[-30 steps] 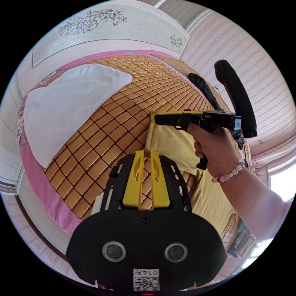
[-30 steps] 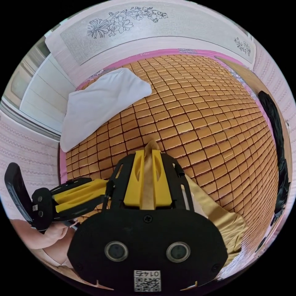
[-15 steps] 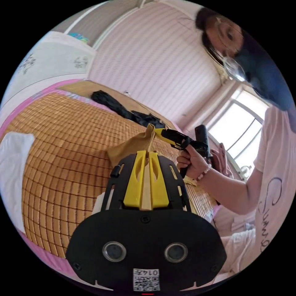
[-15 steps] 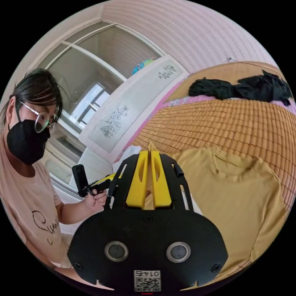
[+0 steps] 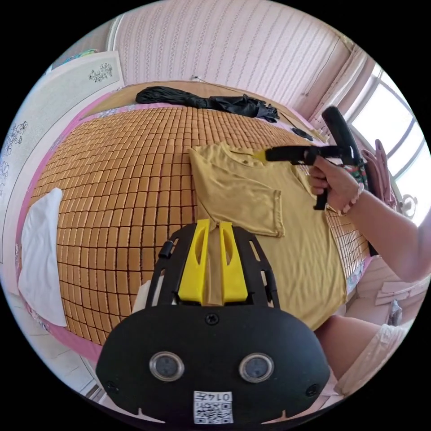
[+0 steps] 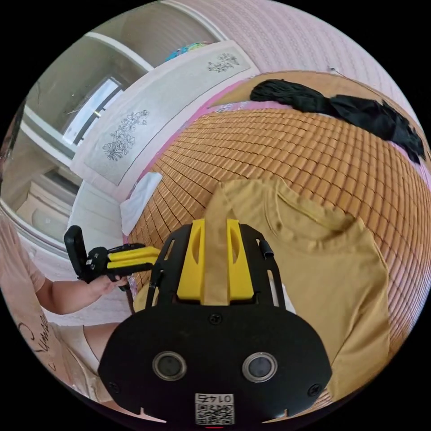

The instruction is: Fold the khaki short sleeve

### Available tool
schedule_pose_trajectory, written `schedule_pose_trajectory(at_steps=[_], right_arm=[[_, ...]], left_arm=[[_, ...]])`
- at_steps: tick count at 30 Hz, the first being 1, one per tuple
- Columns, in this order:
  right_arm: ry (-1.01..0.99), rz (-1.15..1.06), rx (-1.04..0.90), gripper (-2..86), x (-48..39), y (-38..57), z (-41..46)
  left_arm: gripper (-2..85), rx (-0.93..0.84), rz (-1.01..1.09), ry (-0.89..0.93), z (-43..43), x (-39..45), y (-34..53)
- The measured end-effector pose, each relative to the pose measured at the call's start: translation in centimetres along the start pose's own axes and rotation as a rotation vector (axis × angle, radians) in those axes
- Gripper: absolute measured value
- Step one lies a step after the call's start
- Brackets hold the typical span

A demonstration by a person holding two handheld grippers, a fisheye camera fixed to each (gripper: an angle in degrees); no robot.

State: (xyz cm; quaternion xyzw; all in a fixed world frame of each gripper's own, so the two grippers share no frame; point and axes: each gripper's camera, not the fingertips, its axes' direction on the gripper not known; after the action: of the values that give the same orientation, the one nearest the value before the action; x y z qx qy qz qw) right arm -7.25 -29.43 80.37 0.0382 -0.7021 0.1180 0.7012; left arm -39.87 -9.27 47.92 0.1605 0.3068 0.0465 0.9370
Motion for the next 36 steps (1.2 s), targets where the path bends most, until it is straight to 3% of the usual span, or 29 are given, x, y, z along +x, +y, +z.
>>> schedule_pose_trajectory(at_steps=[4, 7, 12, 15, 18, 21, 26, 32, 36], right_arm=[[0.115, -0.139, -0.08, 7.3, -3.2, -7.8, 6.1], [0.148, -0.119, -0.204, 1.3, -3.3, -10.0, 8.8], [0.153, -0.146, -0.172, 0.7, -4.0, -12.9, 6.0], [0.06, -0.148, -0.23, 1.5, -3.1, -14.5, 4.9], [-0.01, -0.119, -0.161, 4.8, -2.3, -14.7, -0.4], [0.0, -0.077, 0.017, 5.5, -1.4, -10.6, -8.9], [0.268, 0.211, 0.13, 6.0, 0.1, 4.4, -21.7], [0.576, 0.537, 0.133, 8.3, -0.5, 18.8, -31.6], [0.654, 0.659, 0.152, 9.0, 0.3, 22.8, -35.9]], left_arm=[[4.8, -0.065, -0.015, -0.04, 5.3, -0.3, 0.1], [4.6, -0.077, -0.034, -0.02, 8.1, -0.8, 0.7], [4.3, -0.078, -0.053, 0.013, 10.9, -1.7, 1.8], [4.7, -0.09, -0.067, 0.026, 12.6, -2.5, 2.5], [5.5, -0.101, -0.095, 0.015, 13.4, -3.6, 3.4], [5.6, -0.086, -0.08, -0.011, 13.0, -4.4, 4.5], [5.1, -0.047, 0.019, 0.055, 12.1, -3.3, 4.4], [4.9, -0.056, 0.276, 0.204, 18.4, 5.8, 0.1], [4.7, -0.057, 0.464, 0.368, 24.6, 16.8, -4.0]])
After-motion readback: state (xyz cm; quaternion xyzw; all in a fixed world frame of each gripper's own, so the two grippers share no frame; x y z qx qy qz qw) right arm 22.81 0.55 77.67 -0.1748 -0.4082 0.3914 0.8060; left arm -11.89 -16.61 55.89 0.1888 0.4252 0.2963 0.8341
